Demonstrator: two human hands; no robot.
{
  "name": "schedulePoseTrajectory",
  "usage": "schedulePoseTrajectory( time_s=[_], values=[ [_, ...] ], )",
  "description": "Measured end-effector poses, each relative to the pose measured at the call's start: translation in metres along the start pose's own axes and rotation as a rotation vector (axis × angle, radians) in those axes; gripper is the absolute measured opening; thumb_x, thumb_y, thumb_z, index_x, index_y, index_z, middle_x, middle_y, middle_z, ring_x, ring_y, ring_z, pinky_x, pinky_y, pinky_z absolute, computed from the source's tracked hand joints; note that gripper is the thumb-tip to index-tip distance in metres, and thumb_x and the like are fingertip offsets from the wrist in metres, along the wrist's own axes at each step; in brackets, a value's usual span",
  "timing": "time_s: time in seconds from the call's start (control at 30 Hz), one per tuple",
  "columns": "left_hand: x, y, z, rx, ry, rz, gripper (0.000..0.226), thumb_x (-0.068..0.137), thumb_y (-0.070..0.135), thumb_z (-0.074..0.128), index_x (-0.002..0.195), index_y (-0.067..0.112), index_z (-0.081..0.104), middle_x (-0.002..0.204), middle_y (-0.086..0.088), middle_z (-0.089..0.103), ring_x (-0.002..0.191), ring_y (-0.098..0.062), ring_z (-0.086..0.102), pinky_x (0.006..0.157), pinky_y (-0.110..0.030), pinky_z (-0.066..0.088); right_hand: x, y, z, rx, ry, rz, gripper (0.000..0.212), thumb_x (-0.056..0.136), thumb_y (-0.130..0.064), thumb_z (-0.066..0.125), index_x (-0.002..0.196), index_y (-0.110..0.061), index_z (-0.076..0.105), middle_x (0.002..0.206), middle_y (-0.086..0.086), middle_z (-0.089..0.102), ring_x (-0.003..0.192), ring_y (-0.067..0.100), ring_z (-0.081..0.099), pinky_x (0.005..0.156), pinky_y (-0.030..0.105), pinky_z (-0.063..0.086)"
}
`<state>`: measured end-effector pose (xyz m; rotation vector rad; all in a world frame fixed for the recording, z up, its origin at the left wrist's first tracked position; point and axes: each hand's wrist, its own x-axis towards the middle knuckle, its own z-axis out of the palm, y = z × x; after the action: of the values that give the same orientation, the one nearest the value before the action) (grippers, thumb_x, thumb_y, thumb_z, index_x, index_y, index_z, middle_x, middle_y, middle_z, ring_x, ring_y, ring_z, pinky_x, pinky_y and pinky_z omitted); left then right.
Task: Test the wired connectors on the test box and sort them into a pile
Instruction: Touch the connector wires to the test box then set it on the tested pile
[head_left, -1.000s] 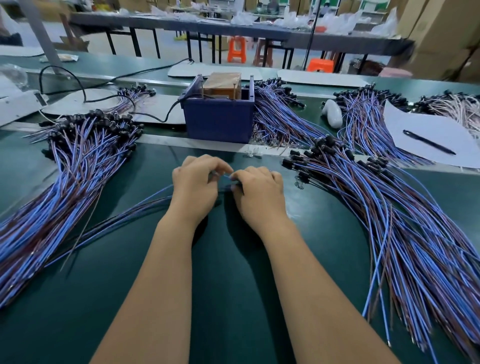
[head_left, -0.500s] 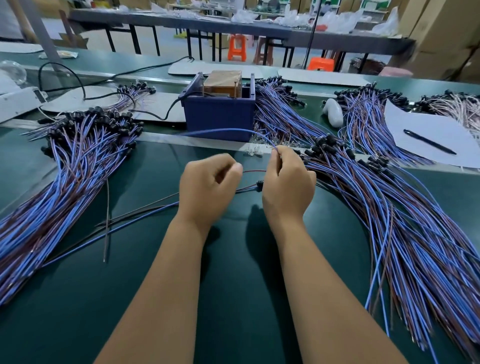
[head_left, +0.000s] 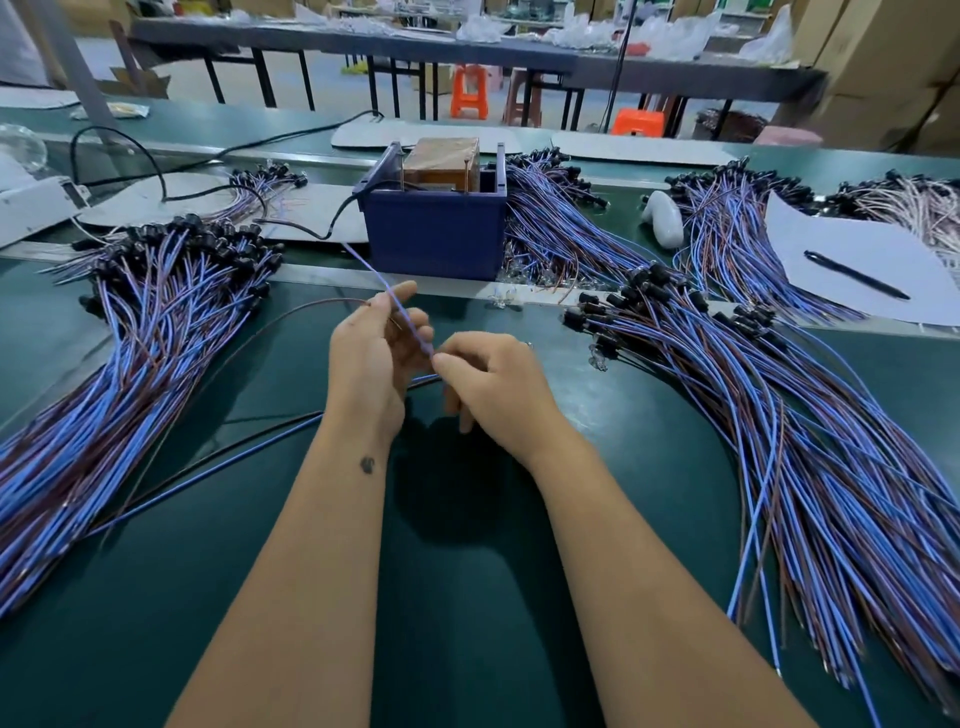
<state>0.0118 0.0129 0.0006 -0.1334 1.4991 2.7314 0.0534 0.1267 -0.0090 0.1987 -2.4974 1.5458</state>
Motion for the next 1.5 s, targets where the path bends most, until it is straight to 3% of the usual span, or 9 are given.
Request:
schedulePoseTrajectory(
  time_s=[0.13,0.27,0.4,0.5,0.63,0.77,0.93,1.07,1.5],
  values=[
    [-0.001,0.005,0.001,-0.16,-0.096,-0.202,0.028,0.105,0.021,0.035,0.084,0.014,0.053,0.043,0.009,0.027,0.033,-0.003,0.021,0.034,-0.015,0.019,0.0,-0.004,-0.005,0.401,-0.005,0.07,0.034,0.09,-0.025,0.051,0.073,0.003,0.062,0.06,0.017,0.058,0.045,0.02,0.053,0.044,0.017,0.039],
    [-0.009,-0.002,0.009,0.201,-0.286,-0.292,0.038,0.103,0.019,0.034,0.068,0.018,0.049,0.043,0.009,0.024,0.033,-0.003,0.016,0.032,-0.015,0.015,0.004,-0.001,-0.007,0.412,0.153,0.094,0.028,0.098,-0.021,0.054,0.074,-0.007,0.059,0.07,0.01,0.056,0.061,0.015,0.05,0.052,0.015,0.039],
    [-0.018,-0.016,0.024,0.646,-0.308,-0.124,0.033,0.095,0.01,0.037,0.063,0.014,0.045,0.044,0.004,0.031,0.036,-0.009,0.019,0.038,-0.016,0.017,0.009,0.004,-0.007,0.333,0.3,0.188,0.039,0.1,-0.018,0.049,0.062,-0.015,0.041,0.056,-0.003,0.041,0.054,0.011,0.037,0.053,0.027,0.033],
    [-0.02,-0.022,0.026,0.717,-0.282,-0.04,0.024,0.095,0.01,0.037,0.073,0.011,0.047,0.046,0.003,0.039,0.04,-0.011,0.026,0.041,-0.02,0.021,0.009,0.007,-0.01,0.332,0.339,0.219,0.04,0.101,-0.02,0.047,0.061,-0.017,0.038,0.052,-0.006,0.041,0.049,0.011,0.038,0.054,0.028,0.035],
    [-0.017,-0.025,0.024,0.775,-0.269,0.04,0.041,0.099,0.02,0.04,0.059,0.021,0.047,0.044,0.013,0.041,0.038,-0.005,0.032,0.046,-0.026,0.025,0.009,0.005,-0.008,0.303,0.331,0.18,0.028,0.098,-0.016,0.049,0.07,-0.015,0.05,0.062,-0.005,0.051,0.061,0.012,0.047,0.061,0.032,0.041],
    [-0.016,-0.028,0.023,0.728,-0.167,0.183,0.037,0.105,0.03,0.035,0.073,0.021,0.052,0.05,0.013,0.043,0.046,-0.006,0.037,0.047,-0.023,0.032,0.008,0.006,-0.009,0.196,0.384,0.128,0.02,0.096,-0.016,0.051,0.079,-0.009,0.06,0.069,-0.002,0.057,0.066,0.011,0.05,0.066,0.034,0.044],
    [-0.006,-0.025,0.013,0.721,-0.008,0.239,0.031,0.101,0.017,0.038,0.082,0.024,0.061,0.066,0.007,0.05,0.06,-0.009,0.045,0.062,-0.034,0.046,0.008,0.007,-0.012,0.173,0.463,0.128,0.019,0.097,-0.017,0.049,0.08,-0.018,0.058,0.069,-0.003,0.054,0.061,0.006,0.046,0.063,0.026,0.044],
    [0.0,-0.02,0.006,0.584,0.052,0.209,0.026,0.101,0.024,0.042,0.087,0.028,0.064,0.048,0.015,0.038,0.042,-0.003,0.031,0.046,-0.023,0.031,0.007,0.006,-0.012,0.205,0.463,0.151,0.024,0.096,-0.011,0.045,0.087,-0.032,0.055,0.07,0.003,0.053,0.062,0.014,0.047,0.066,0.042,0.049],
    [0.001,-0.003,-0.003,0.314,0.253,0.303,0.02,0.101,0.015,0.045,0.094,0.017,0.064,0.06,0.007,0.044,0.048,-0.004,0.036,0.044,-0.018,0.033,0.01,0.012,-0.013,0.191,0.479,0.117,0.025,0.093,-0.007,0.045,0.103,-0.02,0.064,0.06,-0.006,0.041,0.051,0.009,0.033,0.053,0.026,0.032]
  ],
)
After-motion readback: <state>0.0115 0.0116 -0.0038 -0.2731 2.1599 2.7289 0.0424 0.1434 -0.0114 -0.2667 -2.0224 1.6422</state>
